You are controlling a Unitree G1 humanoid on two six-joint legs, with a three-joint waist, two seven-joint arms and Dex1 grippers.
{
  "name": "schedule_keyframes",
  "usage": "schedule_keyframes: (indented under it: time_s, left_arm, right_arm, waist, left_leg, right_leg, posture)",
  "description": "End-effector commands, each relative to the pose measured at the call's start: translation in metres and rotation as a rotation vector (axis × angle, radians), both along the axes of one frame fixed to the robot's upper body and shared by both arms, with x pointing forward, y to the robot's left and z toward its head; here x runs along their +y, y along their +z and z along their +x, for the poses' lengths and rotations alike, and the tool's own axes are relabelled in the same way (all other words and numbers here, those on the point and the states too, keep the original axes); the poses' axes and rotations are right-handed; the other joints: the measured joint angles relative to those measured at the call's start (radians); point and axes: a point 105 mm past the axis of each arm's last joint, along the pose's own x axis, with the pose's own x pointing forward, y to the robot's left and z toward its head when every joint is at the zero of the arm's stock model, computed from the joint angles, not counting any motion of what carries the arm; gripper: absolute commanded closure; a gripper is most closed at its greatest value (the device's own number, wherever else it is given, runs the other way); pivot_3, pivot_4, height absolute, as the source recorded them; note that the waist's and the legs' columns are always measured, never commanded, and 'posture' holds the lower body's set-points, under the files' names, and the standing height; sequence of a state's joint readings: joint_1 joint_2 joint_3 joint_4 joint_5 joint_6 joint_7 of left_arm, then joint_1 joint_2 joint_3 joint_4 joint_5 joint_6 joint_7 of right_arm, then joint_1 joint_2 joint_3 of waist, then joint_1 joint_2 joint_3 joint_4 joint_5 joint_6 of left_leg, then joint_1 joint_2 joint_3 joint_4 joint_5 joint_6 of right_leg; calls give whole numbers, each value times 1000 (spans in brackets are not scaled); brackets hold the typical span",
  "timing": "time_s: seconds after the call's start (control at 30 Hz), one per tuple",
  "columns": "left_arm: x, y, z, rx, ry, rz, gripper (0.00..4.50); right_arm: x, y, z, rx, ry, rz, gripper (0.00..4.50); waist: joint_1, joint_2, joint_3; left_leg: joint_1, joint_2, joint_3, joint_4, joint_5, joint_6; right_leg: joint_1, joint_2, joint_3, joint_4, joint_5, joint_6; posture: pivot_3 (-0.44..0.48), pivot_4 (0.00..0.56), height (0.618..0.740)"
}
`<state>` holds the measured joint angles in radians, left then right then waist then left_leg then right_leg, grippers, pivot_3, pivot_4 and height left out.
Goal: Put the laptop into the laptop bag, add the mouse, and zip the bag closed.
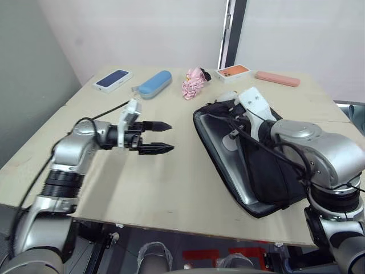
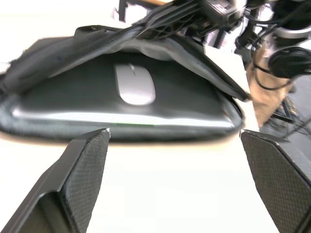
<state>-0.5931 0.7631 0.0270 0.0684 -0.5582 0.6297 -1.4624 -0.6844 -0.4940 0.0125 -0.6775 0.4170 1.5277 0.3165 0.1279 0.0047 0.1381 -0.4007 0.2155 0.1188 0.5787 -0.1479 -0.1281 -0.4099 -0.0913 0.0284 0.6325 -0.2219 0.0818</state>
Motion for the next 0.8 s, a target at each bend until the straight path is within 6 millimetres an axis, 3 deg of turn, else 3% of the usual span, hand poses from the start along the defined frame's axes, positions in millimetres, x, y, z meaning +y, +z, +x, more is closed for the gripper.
schedule_keyframes:
  time_s: [0.03,0.1,0.27,0.43,0.57,0.7,0.8]
  left_arm:
    - [15,26,-9,-5,-15,-29,22]
    - [25,37,-9,15,4,-42,22]
    - [50,17,-1,-26,94,186,22]
    - [46,20,-4,-40,60,198,22]
    - [45,23,1,-121,64,187,0]
    - [50,18,12,-234,39,239,0]
    - [45,10,24,-321,-6,260,0]
  right_arm:
    - [16,3,-13,-58,137,23,4500]
    - [24,-6,-23,-52,228,19,4500]
    - [41,-17,-50,-61,456,-10,4500]
    - [41,-33,-52,-44,526,-82,4500]
    - [39,-41,-59,42,596,-25,3234]
    - [6,-42,-60,85,556,-61,1864]
    - [-17,-23,-72,88,534,15,779]
  waist:
    - [2,0,0]
    - [1,0,0]
    - [-21,0,0]
    - [-31,0,0]
    - [-30,0,0]
    - [-20,-1,0]
    - [-11,-2,-1]
  left_leg:
    - [0,0,0,0,0,0]
    - [0,0,0,0,0,-1]
    - [0,0,0,-2,0,-1]
    - [0,1,0,-1,0,-1]
    - [0,1,0,0,0,-1]
    - [0,0,0,1,0,0]
    - [0,0,0,2,0,2]
  right_leg:
    - [0,0,0,0,0,0]
    - [0,0,0,0,0,0]
    - [0,0,0,-1,1,3]
    - [0,0,0,0,0,0]
    - [0,0,0,0,-3,-6]
    - [1,0,0,0,-4,-6]
    - [2,0,0,0,-3,-6]
  posture:
    - [0,150,740]
    - [0,150,740]
    - [0,150,740]
    - [0,150,740]
    - [0,150,740]
    - [0,150,740]
    - [0,150,740]
